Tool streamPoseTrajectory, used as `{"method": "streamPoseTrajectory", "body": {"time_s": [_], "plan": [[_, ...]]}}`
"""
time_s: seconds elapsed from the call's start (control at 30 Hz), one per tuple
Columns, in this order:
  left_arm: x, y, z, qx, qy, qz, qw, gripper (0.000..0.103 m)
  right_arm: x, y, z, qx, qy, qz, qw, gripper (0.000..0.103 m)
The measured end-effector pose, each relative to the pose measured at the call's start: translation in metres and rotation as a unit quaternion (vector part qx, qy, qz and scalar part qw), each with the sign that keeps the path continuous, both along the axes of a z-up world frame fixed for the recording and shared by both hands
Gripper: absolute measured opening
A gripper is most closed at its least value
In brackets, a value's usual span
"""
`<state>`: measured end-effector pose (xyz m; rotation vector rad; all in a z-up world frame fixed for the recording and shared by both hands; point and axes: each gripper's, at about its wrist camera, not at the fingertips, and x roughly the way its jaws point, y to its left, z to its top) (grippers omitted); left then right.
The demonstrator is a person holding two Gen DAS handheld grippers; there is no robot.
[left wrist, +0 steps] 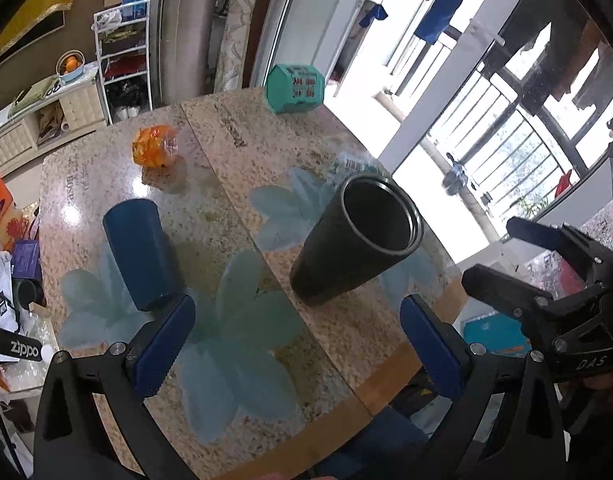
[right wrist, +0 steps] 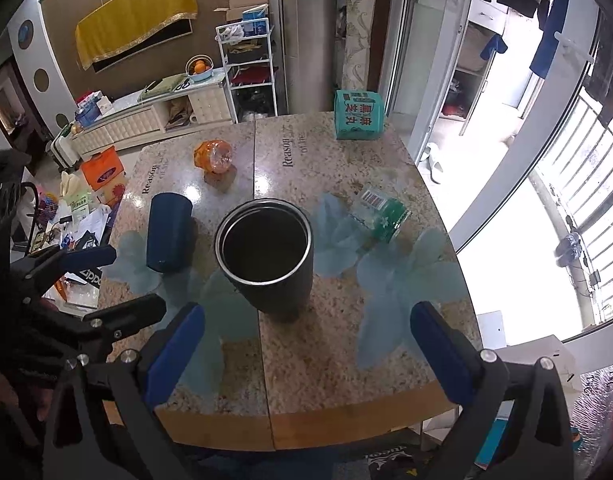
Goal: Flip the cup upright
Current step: 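Open the right gripper and withdraw it from the standing tumbler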
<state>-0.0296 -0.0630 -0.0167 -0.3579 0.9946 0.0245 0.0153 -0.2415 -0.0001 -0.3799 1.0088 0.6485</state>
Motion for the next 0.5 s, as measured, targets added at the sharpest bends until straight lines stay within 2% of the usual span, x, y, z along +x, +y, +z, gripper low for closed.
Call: {"method": "streamPoseTrajectory", "body": {"time_s": [0.1,0.5], "plan": [[0.0019,0.0024,0.0028,-0.014,-0.004,0.001,0.9999,0.103,-0.0004,-0.0004,0.0038,-0.001,-0.011,0.0,1.0,0.103],[0.0084,-0.003,0.0034,-0.006,-0.003,0.001,1.0,0.103,0.0022,-0.0021,0.0033,0.001,0.001,0.004,1.0,0.103]]}}
